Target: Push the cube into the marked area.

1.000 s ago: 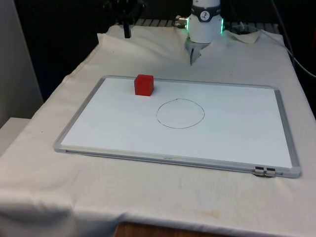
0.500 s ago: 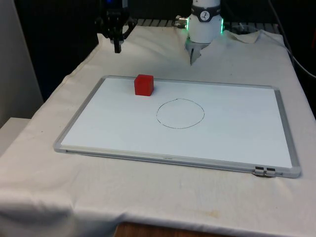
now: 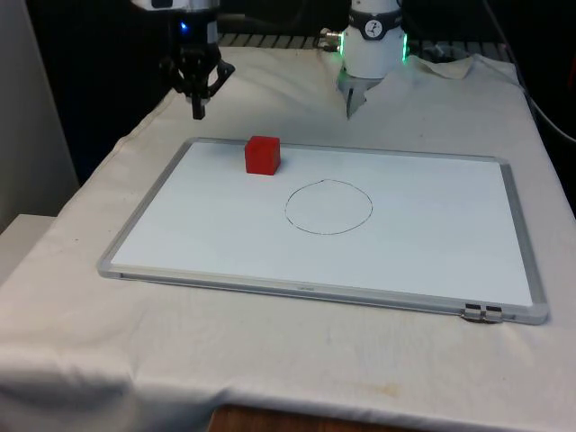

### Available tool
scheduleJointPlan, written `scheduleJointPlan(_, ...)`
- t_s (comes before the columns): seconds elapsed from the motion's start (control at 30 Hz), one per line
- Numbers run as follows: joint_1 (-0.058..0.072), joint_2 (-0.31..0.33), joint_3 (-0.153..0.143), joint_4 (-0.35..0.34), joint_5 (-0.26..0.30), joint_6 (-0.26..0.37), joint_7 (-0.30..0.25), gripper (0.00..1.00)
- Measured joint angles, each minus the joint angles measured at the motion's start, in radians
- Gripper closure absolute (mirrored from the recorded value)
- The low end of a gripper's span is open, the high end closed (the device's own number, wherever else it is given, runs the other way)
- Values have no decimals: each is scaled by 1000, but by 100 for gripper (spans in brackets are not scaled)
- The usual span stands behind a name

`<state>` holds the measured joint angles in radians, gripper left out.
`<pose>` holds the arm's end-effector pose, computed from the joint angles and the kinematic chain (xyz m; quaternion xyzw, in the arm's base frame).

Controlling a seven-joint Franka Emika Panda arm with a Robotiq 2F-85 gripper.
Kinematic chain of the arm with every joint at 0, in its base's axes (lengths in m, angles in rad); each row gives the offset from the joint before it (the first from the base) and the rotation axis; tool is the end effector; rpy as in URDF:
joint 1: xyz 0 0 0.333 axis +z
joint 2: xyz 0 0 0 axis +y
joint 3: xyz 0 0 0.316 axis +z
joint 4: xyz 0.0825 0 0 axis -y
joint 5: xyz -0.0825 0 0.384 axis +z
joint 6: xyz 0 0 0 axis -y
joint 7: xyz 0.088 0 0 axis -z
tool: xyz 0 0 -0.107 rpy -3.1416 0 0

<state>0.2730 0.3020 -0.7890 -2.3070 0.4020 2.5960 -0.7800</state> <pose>0.4580 -0.2726 0.2611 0.9984 -0.0194 0.0459 0.0274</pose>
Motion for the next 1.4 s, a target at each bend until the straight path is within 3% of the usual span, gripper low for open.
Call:
scheduleJointPlan(0.17, -1, 49, 2, 5, 51, 24, -25, 100)
scheduleJointPlan(0.47, 2, 57, 6, -12, 60, 34, -29, 100)
scheduleJointPlan(0.73, 5, 66, 41, -81, 85, 101, -24, 100)
scheduleJointPlan(0.93, 5, 68, 57, -97, 93, 109, -18, 100)
scheduleJointPlan(1.4, 6, 65, 118, -104, 170, 147, -58, 100)
